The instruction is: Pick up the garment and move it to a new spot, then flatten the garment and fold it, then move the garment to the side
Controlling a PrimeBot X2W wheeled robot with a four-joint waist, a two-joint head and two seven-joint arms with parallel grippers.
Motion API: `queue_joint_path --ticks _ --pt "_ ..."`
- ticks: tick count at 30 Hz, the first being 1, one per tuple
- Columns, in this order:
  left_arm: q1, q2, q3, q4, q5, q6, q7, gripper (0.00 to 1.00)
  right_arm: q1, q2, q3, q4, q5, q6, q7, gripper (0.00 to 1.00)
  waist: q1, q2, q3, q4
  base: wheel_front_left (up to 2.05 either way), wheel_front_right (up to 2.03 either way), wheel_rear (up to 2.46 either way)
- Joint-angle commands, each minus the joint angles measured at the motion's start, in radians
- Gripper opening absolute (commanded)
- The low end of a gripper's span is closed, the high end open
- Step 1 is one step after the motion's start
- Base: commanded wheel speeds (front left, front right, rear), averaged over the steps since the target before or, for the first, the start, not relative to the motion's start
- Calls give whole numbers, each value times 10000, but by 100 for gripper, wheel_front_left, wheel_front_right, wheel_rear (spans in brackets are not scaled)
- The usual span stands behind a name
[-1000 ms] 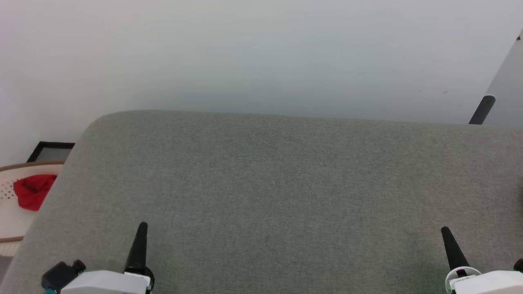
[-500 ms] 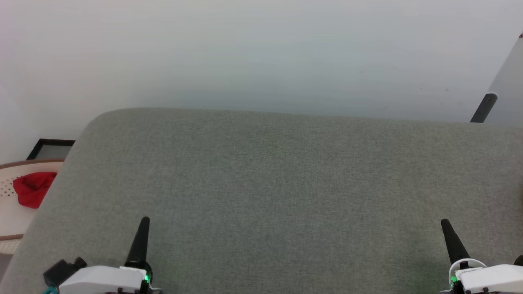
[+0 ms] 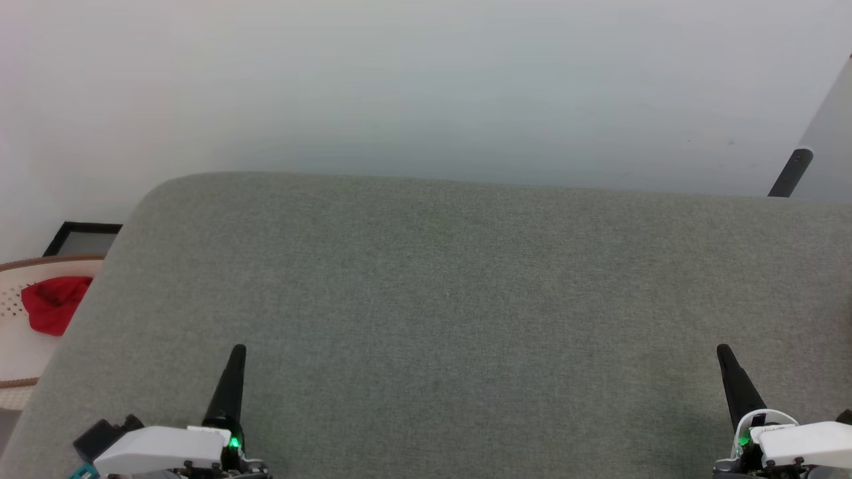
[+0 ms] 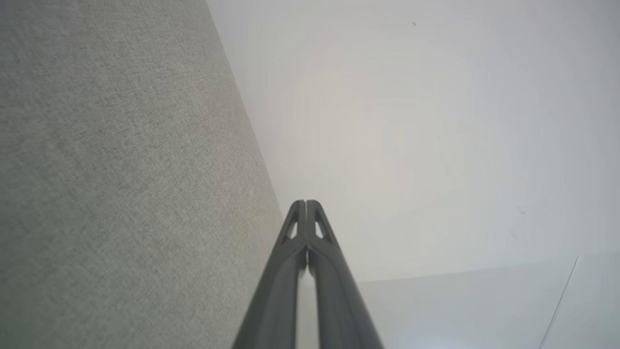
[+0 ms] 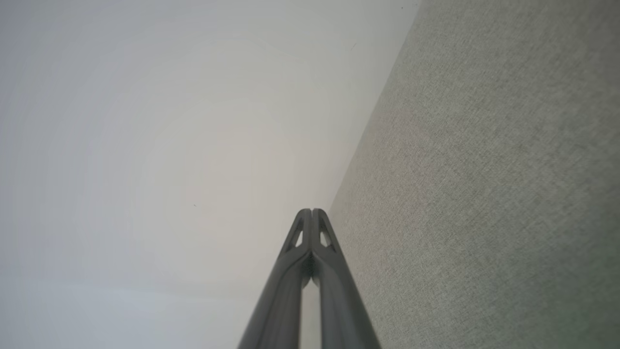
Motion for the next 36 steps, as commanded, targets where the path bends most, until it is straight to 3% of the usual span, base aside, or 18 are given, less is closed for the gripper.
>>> queue_joint_path --ticks 1,36 --pt "-150 -18 44 -28 -233 -24 61 0 -184 28 -68 -67 274 -1 65 0 0 0 11 3 0 0 0" --pt "-436 -192 195 105 -2026 -32 601 0 -489 205 -191 -41 2268 -2 447 0 0 0 175 44 0 0 0"
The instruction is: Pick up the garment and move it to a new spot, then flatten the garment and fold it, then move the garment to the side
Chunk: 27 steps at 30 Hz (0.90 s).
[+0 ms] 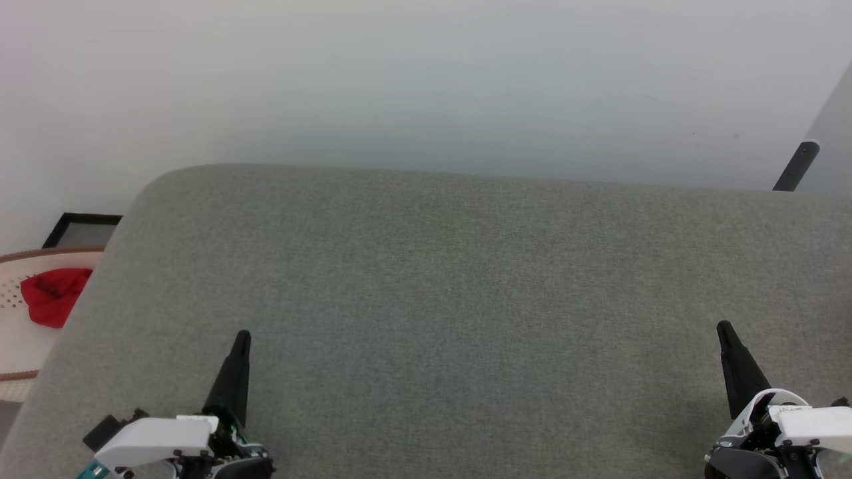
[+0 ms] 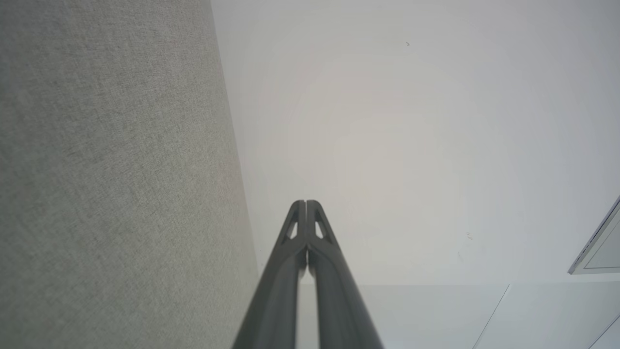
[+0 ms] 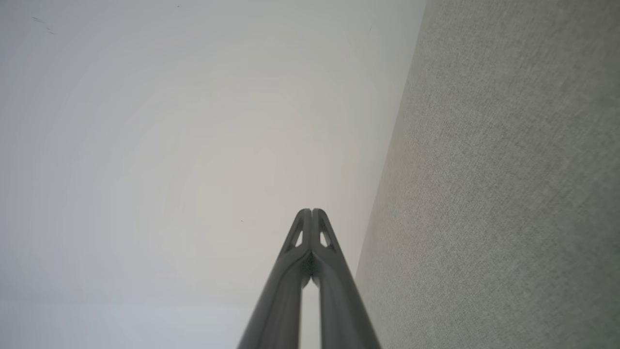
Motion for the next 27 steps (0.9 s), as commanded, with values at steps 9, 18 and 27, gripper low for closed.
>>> queue_joint_path --ticks 9,18,27 --pt "-88 -5 21 12 -28 -32 24 0 -30 34 -4 -18 44 0 13 0 0 -1 -1 0 0 0 0" --pt "-88 -5 21 12 -29 -32 22 0 -30 33 -3 -18 45 0 13 0 0 -1 -1 0 0 0 0" --pt "-87 -5 18 12 -30 -32 21 0 -30 33 -3 -18 45 0 12 0 0 -1 -1 0 0 0 0"
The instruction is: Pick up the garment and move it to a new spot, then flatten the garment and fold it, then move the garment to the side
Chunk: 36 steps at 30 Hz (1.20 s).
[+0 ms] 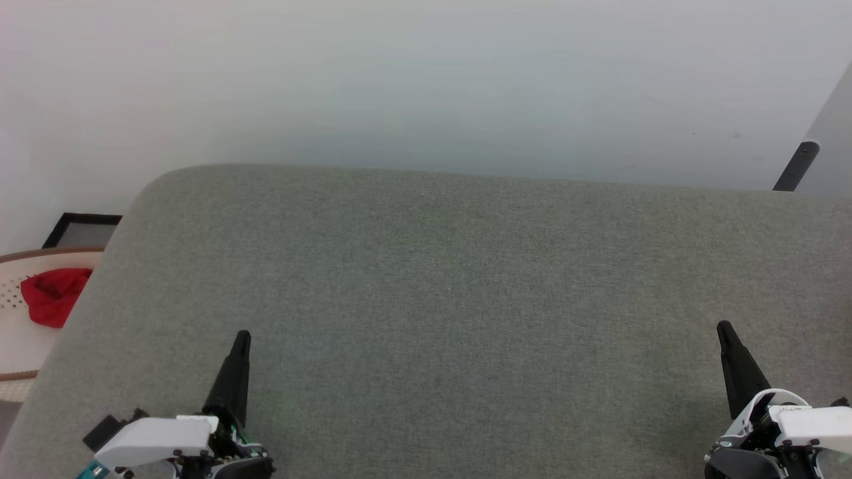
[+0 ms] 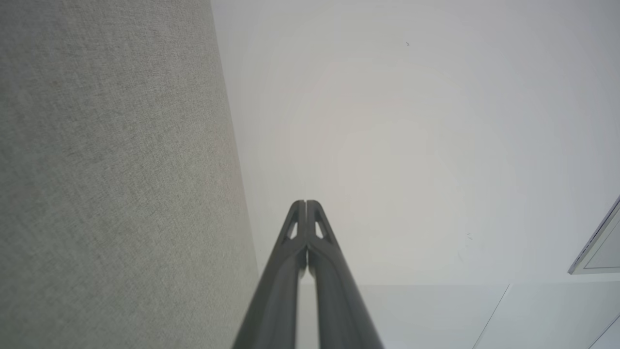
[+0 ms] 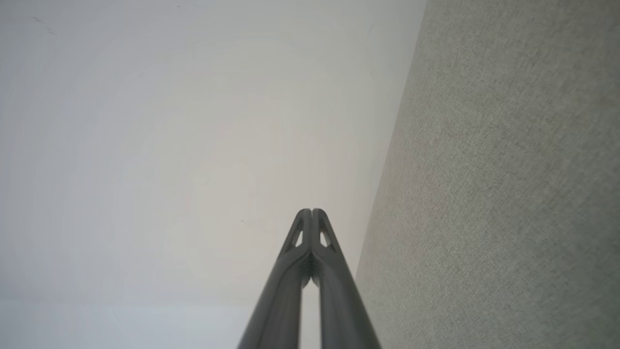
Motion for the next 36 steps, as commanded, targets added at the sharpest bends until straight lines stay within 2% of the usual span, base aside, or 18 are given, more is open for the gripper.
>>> queue_joint_path --ticks 1,36 --pt "-85 -3 21 12 -31 -32 21 0 -30 31 -1 -18 45 0 12 0 0 0 0 0 0 0 0" --pt "-85 -3 19 12 -34 -32 17 0 -30 31 0 -18 47 0 10 0 0 0 0 0 0 0 0"
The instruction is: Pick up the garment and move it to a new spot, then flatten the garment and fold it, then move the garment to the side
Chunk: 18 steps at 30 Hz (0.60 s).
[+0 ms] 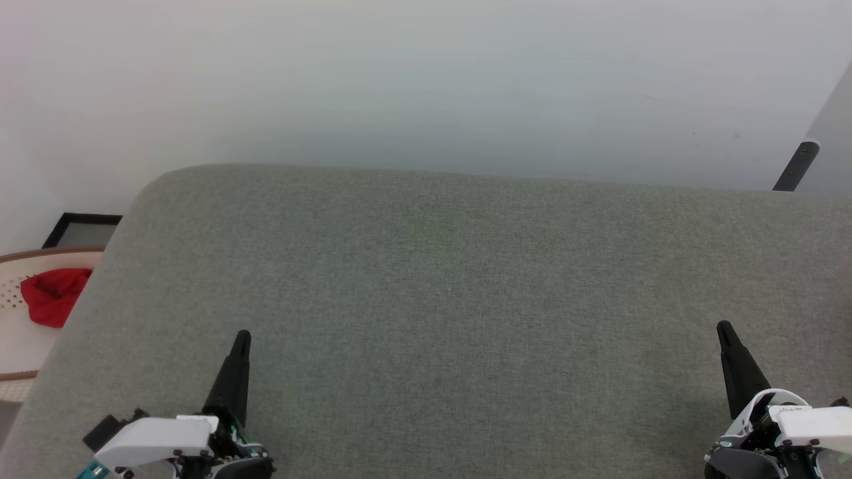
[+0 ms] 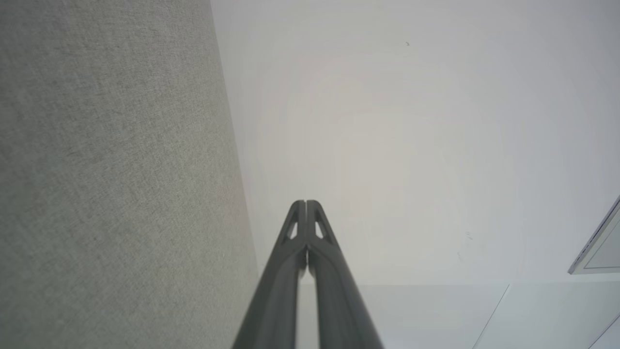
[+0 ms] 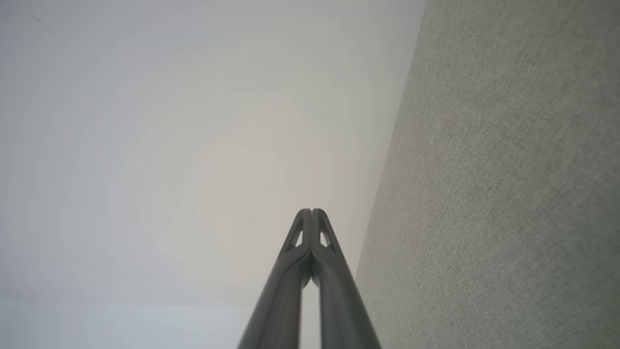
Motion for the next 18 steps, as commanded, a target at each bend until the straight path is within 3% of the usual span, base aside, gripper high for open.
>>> queue_joint_path --ticks 1,18 --pt "-85 -3 19 12 -34 -32 17 0 -30 31 -2 -18 47 0 10 0 0 0 0 0 0 0 0" --pt "-84 -3 17 12 -35 -32 16 0 -30 31 -1 -18 48 0 9 0 0 0 0 0 0 0 0"
